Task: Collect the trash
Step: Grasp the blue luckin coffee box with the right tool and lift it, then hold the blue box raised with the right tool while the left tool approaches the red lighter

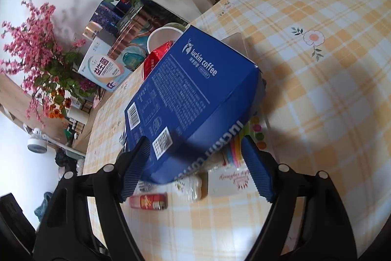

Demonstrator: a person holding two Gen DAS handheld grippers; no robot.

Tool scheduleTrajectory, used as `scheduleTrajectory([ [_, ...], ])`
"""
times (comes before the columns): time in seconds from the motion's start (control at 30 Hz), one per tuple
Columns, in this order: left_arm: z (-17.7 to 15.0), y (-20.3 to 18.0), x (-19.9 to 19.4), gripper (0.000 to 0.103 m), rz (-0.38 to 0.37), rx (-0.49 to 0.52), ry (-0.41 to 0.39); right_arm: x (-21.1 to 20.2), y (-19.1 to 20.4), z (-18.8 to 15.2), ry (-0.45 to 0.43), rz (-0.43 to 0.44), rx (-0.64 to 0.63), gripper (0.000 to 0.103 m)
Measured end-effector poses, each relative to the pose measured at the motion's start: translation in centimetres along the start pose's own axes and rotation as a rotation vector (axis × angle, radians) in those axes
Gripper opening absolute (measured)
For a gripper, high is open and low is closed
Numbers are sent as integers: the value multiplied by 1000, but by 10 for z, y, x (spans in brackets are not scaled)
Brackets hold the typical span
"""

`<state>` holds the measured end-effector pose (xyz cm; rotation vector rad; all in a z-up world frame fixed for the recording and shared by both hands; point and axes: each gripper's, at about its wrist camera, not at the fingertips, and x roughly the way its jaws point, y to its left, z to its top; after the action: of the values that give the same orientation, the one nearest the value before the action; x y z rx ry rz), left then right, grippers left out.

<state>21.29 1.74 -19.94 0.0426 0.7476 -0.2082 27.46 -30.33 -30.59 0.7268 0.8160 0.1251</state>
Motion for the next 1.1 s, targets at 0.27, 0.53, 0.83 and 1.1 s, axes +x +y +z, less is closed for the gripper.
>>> scheduleTrajectory([
  [0.27,-6,-1,15,97,-13,-4,28,13,-8,10,-31,20,83,76],
  [0.53,-8,-2,17,97,-20,-3,35,14,-11,18,-53,83,173,43],
  [0.83,-6,-5,11,97,-33,-7,22,-32,30,33,-119,219,95,18],
  [1.1,-2,-17,10,95,-49,18,36,-50,49,36,-76,165,26,17],
])
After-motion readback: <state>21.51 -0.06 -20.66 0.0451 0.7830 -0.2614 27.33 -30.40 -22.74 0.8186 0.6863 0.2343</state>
